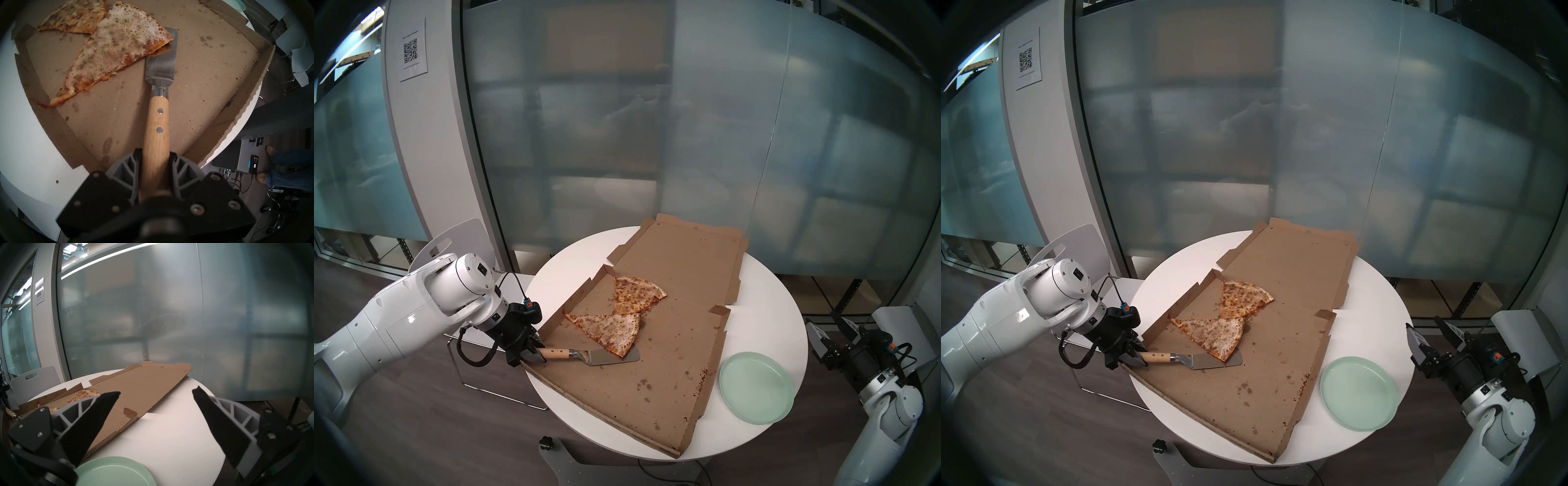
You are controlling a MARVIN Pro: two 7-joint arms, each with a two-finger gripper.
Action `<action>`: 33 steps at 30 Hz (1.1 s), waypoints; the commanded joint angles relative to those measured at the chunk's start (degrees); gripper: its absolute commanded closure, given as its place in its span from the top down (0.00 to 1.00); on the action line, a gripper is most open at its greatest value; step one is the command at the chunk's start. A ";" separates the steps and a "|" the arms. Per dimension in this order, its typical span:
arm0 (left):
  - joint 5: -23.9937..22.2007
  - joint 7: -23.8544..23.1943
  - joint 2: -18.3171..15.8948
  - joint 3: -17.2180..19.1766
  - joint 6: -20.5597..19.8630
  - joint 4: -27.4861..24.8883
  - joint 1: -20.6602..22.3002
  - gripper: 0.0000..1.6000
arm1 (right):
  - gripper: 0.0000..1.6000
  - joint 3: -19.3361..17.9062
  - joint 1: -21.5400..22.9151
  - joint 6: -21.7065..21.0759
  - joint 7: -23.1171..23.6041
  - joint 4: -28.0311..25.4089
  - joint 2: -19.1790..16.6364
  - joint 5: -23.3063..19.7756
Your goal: Put pizza slice onto the plate
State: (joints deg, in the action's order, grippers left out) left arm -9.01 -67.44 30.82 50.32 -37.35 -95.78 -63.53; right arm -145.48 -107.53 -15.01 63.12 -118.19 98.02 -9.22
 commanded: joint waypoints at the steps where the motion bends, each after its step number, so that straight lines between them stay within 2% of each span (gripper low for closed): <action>1: -0.42 1.15 0.62 0.75 -0.47 -0.39 0.07 0.00 | 1.00 -0.12 0.17 -0.01 0.11 -0.97 0.09 -0.43; 13: -0.23 4.61 1.85 0.77 -1.32 1.19 -0.38 0.00 | 1.00 -0.12 0.17 -0.01 0.11 -0.97 0.09 -0.43; 27: -0.69 5.44 1.40 0.78 -3.15 0.34 -0.07 0.00 | 1.00 -0.12 0.17 -0.01 0.11 -0.96 0.09 -0.43; 33: -2.60 7.73 0.65 2.67 -3.32 -0.41 -1.82 0.00 | 1.00 -0.12 0.17 0.00 0.11 -0.96 0.09 -0.43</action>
State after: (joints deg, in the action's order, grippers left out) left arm -9.96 -61.23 32.49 50.56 -40.40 -95.15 -64.51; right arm -145.48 -107.53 -15.01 63.12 -118.20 98.02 -9.22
